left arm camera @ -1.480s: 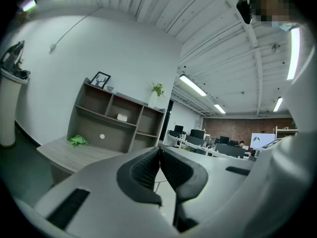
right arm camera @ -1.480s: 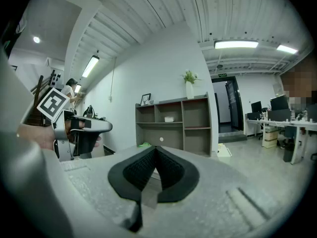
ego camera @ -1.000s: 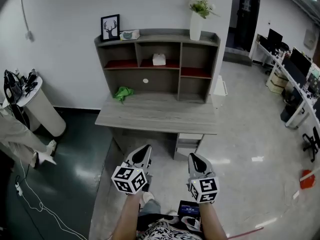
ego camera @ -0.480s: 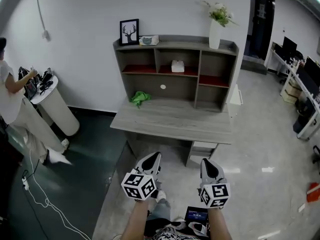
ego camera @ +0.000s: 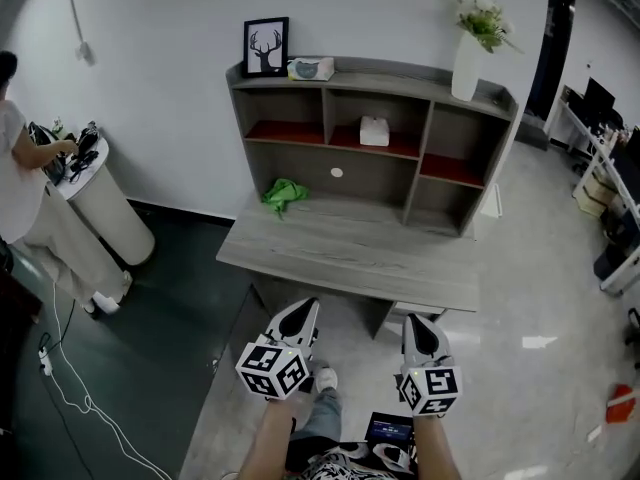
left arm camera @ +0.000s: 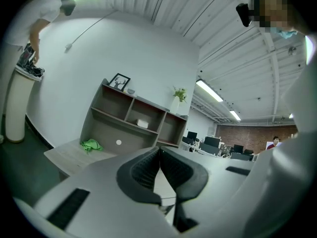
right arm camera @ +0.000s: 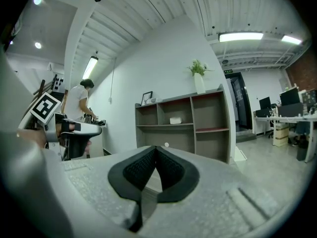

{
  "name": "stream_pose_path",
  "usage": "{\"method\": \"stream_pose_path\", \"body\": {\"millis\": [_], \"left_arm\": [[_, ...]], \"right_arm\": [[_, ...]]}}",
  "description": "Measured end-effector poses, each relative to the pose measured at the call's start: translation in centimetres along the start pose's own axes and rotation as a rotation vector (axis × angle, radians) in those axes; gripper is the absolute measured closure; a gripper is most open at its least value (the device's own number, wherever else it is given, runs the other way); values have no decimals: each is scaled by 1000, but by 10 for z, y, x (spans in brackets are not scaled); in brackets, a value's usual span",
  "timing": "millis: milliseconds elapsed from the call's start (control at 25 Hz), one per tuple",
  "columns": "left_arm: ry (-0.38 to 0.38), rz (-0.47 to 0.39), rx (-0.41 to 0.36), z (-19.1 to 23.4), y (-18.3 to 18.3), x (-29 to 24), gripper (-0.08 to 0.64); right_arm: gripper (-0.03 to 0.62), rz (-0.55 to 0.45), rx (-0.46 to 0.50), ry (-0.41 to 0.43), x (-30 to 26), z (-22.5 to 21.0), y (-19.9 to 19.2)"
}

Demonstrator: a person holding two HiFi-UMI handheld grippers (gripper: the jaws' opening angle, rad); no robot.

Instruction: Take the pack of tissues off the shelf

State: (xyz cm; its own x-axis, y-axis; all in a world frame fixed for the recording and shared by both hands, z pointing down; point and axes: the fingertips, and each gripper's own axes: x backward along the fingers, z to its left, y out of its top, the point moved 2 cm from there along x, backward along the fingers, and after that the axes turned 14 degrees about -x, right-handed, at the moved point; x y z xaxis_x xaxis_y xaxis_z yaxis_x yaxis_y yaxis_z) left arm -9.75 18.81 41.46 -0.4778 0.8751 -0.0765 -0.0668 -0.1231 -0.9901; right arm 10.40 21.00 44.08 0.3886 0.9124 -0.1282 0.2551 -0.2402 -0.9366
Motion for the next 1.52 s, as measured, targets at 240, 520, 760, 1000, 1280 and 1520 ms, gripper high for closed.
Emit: {"method": "stream_pose_path", "body": {"millis": [240,520,760,1000,1280,1520], "left_arm": [[17,49,-47,70,14,-84,552],[-33,70,-55,138,31,-181,552],[-101,65,-63,163,43,-242,552],[-159,54,-64,164,53,-283,552],[-181,46,-99,161,64,-317,552],[-171,42,-132,167,67,-351,552]], "right_arm": [[589,26,-16,2,-113,-16,14],[588,38,-19,-48,-222,-36,34],[589,12,-10,-111,-268,-53,54],[588,-6,-23,-158,-281,-68,65],[588,-42,-31,-156,-302,-82,84],[588,-57,-31,-140,-333,-104,94]]}}
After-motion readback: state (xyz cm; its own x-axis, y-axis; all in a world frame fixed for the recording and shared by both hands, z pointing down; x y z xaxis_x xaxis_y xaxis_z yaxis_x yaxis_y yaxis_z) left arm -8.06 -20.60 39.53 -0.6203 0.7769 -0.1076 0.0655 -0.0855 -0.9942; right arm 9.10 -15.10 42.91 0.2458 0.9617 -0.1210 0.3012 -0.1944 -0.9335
